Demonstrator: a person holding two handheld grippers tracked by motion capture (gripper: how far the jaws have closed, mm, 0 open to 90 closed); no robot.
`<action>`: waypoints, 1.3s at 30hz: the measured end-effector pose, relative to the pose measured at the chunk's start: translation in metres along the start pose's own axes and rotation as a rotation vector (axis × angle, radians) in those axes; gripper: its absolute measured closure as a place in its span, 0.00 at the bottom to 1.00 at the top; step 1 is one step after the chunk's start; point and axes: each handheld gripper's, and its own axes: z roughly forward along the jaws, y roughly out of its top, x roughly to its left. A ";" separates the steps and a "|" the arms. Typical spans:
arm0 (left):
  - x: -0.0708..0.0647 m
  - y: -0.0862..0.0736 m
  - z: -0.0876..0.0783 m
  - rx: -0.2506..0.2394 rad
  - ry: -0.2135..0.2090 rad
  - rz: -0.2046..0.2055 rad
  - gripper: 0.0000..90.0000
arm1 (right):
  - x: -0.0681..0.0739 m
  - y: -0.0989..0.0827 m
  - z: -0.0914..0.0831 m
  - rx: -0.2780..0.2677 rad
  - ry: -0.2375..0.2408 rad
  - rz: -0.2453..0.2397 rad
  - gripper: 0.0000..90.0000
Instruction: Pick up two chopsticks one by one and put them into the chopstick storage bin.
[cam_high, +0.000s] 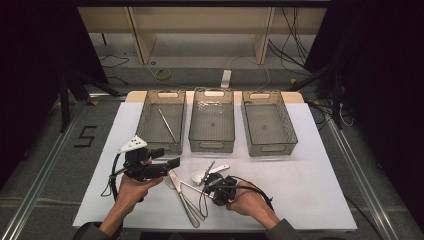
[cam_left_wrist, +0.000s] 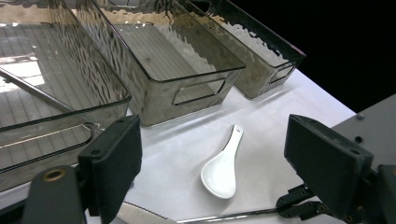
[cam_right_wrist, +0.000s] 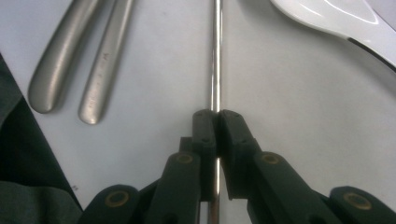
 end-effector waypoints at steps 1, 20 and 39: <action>0.000 0.000 0.000 0.002 0.000 0.002 0.21 | -0.002 -0.001 -0.001 0.002 0.002 -0.001 0.95; 0.001 0.000 0.001 0.000 -0.008 -0.036 0.21 | -0.009 -0.006 -0.022 -0.049 -0.015 -0.011 0.95; -0.005 -0.012 0.017 0.133 -0.003 -0.265 0.21 | -0.005 -0.006 -0.052 -0.105 -0.062 -0.049 0.95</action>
